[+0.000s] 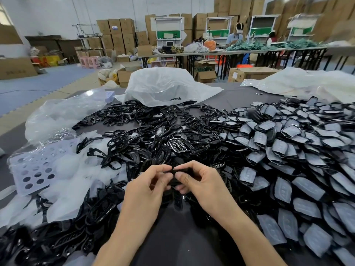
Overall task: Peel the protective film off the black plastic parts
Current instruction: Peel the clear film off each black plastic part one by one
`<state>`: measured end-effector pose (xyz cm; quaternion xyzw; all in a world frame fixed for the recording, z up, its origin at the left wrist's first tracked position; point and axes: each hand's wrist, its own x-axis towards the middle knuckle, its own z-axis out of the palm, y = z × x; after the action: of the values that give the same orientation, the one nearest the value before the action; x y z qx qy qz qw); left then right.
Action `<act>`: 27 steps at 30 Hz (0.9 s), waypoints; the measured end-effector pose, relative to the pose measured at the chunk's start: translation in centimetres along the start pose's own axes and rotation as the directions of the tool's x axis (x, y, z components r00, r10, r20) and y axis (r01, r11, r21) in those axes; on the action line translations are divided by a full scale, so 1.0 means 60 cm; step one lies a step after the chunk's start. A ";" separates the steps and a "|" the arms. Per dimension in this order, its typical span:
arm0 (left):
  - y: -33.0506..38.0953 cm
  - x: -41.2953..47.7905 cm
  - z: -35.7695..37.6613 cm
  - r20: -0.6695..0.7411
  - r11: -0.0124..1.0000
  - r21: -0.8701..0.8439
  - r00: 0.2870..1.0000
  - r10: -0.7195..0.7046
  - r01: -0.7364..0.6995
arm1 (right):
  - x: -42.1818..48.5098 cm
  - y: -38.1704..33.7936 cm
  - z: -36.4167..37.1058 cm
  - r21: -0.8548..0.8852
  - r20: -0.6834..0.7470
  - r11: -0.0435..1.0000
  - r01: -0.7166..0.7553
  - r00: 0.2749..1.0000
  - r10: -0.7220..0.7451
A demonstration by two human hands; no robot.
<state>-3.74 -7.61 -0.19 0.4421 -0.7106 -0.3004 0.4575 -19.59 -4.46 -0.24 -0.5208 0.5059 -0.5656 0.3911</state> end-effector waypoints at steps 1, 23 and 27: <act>-0.001 0.000 -0.002 -0.017 0.995 0.089 0.999 0.040 -0.038 | 0.001 0.003 -0.001 -0.050 -0.046 0.999 0.005 0.999 -0.007; -0.035 0.010 -0.012 0.001 0.944 0.325 0.998 0.059 -0.056 | 0.016 0.020 -0.029 -0.006 -0.355 1.000 0.031 0.934 -0.031; -0.028 0.008 -0.018 0.052 0.952 0.295 0.996 0.071 -0.083 | 0.017 0.020 -0.028 -0.005 -0.356 0.999 0.036 0.934 -0.035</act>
<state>-2.24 -8.77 -0.99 0.4715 -0.7735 -0.1813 0.3828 -21.50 -5.38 -1.11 -0.4186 0.5584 -0.6578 0.2832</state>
